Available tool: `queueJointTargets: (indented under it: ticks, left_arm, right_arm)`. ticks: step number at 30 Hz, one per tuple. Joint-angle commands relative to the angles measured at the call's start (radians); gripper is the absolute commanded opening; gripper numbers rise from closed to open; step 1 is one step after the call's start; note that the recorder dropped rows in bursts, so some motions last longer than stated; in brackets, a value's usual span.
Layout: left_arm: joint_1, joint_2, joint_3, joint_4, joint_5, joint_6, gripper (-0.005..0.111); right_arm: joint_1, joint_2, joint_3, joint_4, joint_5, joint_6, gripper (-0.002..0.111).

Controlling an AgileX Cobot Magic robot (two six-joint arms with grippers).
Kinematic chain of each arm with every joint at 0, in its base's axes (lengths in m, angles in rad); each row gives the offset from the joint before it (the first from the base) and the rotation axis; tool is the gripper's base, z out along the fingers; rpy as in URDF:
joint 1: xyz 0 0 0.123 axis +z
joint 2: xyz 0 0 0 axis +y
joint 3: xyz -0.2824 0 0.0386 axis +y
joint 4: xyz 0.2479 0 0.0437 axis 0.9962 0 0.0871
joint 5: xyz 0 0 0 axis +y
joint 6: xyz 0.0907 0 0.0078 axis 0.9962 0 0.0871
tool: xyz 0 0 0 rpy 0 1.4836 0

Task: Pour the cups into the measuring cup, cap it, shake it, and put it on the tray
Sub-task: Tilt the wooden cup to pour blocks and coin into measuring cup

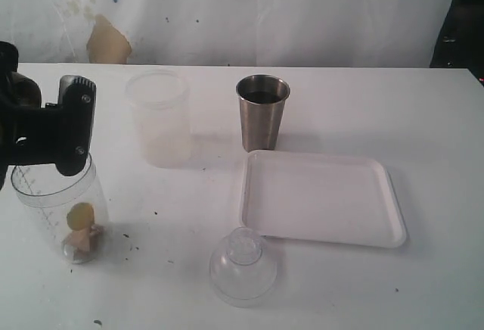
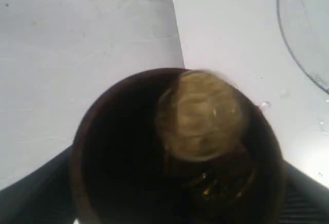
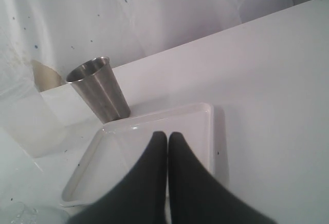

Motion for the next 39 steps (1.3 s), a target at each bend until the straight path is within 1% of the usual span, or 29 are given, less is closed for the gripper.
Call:
queueJointTargets:
  ticks: [1, 5, 10, 21, 24, 28, 34, 39]
  left_arm:
    - [-0.002, 0.022, 0.001, 0.038, 0.020, 0.004, 0.000]
    - [-0.002, 0.026, 0.046, 0.097, 0.020, 0.006, 0.000]
    - [-0.002, 0.026, 0.095, 0.128, 0.020, 0.010, 0.000]
    - [-0.002, 0.026, 0.099, 0.206, 0.020, -0.025, 0.000]
    - [-0.002, 0.035, 0.099, 0.263, 0.020, -0.075, 0.000]
    - [-0.002, 0.072, 0.099, 0.283, 0.020, -0.073, 0.000]
    - [-0.002, 0.076, 0.103, 0.292, 0.020, -0.036, 0.000]
    - [-0.002, 0.076, 0.188, 0.368, 0.020, -0.053, 0.000]
  right_arm:
    - [-0.004, -0.006, 0.005, -0.002, -0.010, 0.004, 0.000]
    - [-0.004, -0.006, 0.005, -0.002, -0.010, 0.004, 0.000]
    - [-0.004, -0.006, 0.005, -0.002, -0.010, 0.004, 0.000]
    - [-0.004, -0.006, 0.005, -0.002, -0.010, 0.004, 0.000]
    - [-0.004, -0.006, 0.005, -0.002, -0.010, 0.004, 0.000]
    - [-0.004, -0.006, 0.005, -0.002, -0.010, 0.004, 0.000]
    - [-0.004, -0.006, 0.005, -0.002, -0.010, 0.004, 0.000]
    - [-0.004, -0.006, 0.005, -0.002, -0.010, 0.004, 0.000]
